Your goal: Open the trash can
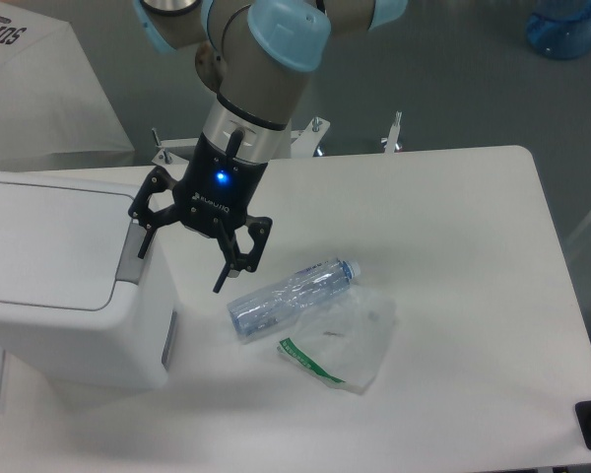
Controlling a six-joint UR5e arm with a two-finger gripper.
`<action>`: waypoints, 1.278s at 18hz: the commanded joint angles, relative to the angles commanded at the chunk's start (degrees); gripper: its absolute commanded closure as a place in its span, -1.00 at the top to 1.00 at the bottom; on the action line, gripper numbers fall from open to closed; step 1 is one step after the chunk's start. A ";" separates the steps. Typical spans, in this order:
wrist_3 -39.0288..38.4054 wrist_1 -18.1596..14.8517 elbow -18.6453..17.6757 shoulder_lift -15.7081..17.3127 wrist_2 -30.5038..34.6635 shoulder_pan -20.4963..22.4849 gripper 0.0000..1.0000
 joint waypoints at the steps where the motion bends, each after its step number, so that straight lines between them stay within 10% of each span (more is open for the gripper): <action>1: 0.00 0.00 -0.09 -0.09 0.00 0.00 1.00; 23: -0.09 0.70 -0.18 -0.88 0.53 -0.88 1.00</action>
